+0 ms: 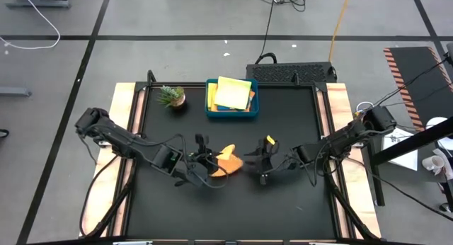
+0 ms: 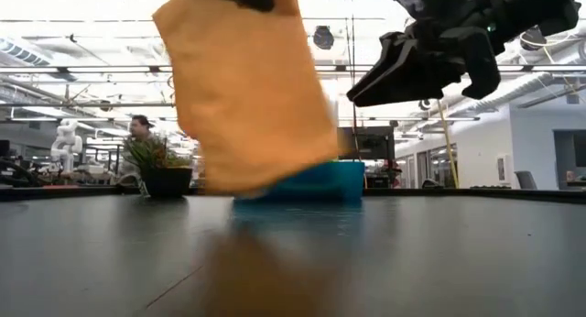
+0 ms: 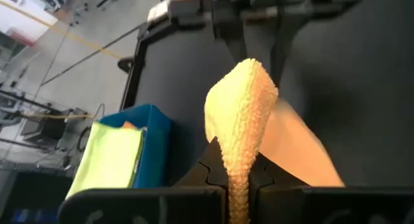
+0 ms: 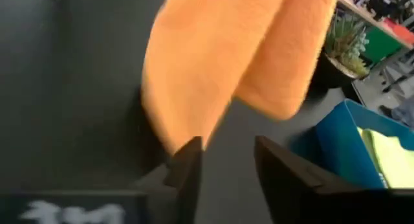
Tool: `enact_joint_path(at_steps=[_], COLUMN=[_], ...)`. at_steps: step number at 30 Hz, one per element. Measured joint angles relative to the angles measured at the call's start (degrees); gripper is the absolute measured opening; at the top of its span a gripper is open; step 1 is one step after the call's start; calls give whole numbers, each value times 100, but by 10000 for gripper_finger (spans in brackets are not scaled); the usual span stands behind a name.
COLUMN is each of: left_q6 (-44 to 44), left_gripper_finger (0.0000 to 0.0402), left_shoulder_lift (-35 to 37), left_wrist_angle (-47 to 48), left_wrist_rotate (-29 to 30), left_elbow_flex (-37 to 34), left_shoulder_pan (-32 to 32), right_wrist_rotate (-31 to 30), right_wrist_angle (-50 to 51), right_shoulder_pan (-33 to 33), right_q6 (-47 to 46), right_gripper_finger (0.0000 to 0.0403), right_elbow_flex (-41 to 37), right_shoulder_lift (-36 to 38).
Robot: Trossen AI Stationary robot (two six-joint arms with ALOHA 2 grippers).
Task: Fold microfiber towels
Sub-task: Put the folded orange microfiber cloth into the blue bin
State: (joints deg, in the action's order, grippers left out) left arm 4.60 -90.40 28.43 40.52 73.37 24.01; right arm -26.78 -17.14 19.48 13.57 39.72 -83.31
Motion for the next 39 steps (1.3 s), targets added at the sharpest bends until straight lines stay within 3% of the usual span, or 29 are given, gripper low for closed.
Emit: enact_joint_path(at_steps=[6, 10, 12, 18, 25, 31, 35, 39], left_q6=[229, 262, 262, 266, 440, 433, 457, 446], left_gripper_finger=[2, 2, 2, 2, 2, 2, 2, 2], left_shoulder_lift=[185, 239, 234, 228, 228, 228, 228, 228], left_wrist_angle=[-136, -239, -213, -306, -470, -434, -458, -456], left_wrist_rotate=[-377, -649, -739, -1089, -1109, -1109, -1097, -964], left_elbow_flex=[2, 4, 2, 2, 2, 2, 2, 2], left_shoulder_pan=[-54, -128, -162, -259, -314, -426, -449, -455], right_wrist_rotate=[18, 693, 1036, 1214, 2110, 2127, 2102, 2097], right_wrist_angle=[-418, -1175, -1402, -1454, -1536, -1371, -1318, -1378], right_shoulder_pan=[-6, -172, -297, -692, -863, -863, -863, -863], right_q6=[-150, -341, -474, -626, -869, -989, -896, -659], right_gripper_finger=[220, 271, 288, 301, 280, 242, 177, 68], right_elbow_flex=[-2, -2, 0, 0, 2, 2, 2, 2], right_shoulder_lift=[-31, -26, -27, -45, -442, -574, -577, -576])
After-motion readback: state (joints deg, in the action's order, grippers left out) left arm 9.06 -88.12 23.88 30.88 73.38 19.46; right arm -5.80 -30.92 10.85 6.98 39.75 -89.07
